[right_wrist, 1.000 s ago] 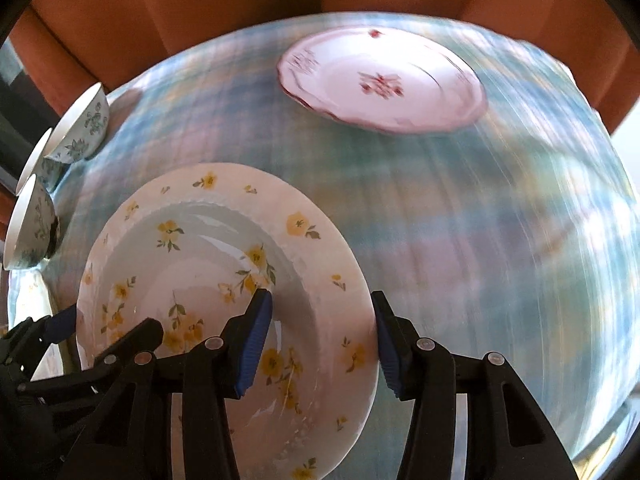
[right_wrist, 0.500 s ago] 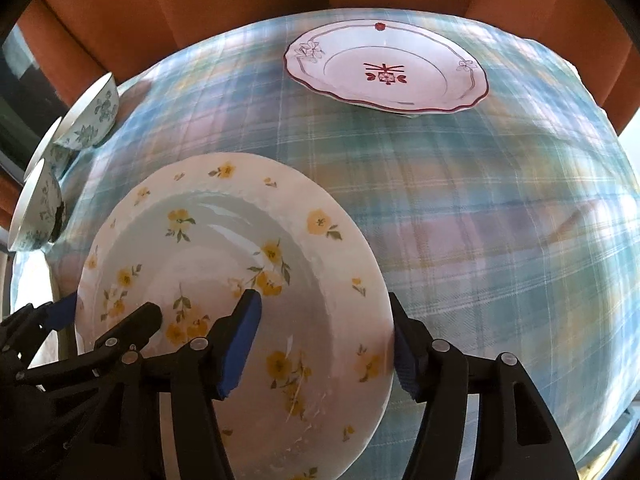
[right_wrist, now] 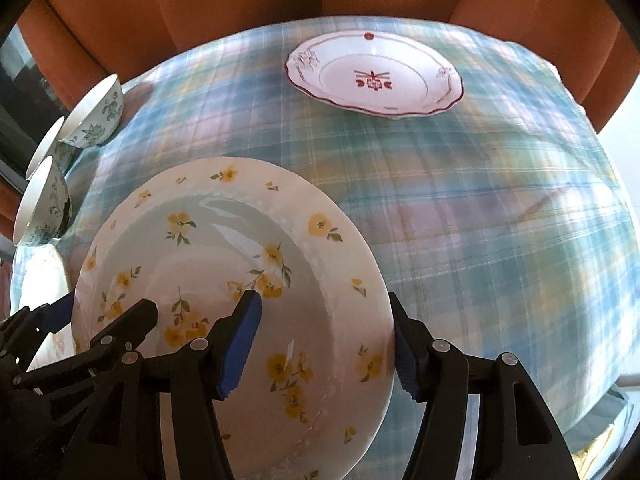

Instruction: Organize plates and bowls

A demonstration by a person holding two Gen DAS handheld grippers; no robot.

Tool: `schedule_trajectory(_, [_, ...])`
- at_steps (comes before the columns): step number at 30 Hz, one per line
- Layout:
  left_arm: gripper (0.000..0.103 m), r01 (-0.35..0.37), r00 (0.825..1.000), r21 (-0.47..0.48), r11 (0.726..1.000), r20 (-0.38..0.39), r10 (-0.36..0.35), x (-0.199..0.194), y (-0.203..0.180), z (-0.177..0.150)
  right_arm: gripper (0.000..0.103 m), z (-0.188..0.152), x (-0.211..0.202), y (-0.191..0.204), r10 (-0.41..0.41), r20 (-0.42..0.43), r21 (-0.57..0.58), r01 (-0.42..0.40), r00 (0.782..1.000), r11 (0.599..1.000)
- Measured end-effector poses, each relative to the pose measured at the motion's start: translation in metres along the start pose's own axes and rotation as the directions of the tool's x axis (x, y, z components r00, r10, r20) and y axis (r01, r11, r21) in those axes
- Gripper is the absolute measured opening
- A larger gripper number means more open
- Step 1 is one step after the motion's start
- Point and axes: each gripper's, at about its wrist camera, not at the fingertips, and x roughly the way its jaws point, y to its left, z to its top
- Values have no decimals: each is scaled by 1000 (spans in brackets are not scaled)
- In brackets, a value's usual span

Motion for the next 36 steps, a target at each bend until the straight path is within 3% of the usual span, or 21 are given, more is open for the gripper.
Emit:
schedule_trajectory(9, [72,47,998,18,999,35,-47,-26,44,-9,65,-11,-28,45,-49,34,11,49,998,999])
schedule_trajectory(21, [72,80,996,-48,996,52,-78,-43,126,-36,65,-32,-37,128,-60,42,-26,61,997,998])
schedule_trajectory(36, [72,57,998,-107,993,-11,-59,-25,193,-70,65,-53,-17,208,-53,-1,-105,53,999,993])
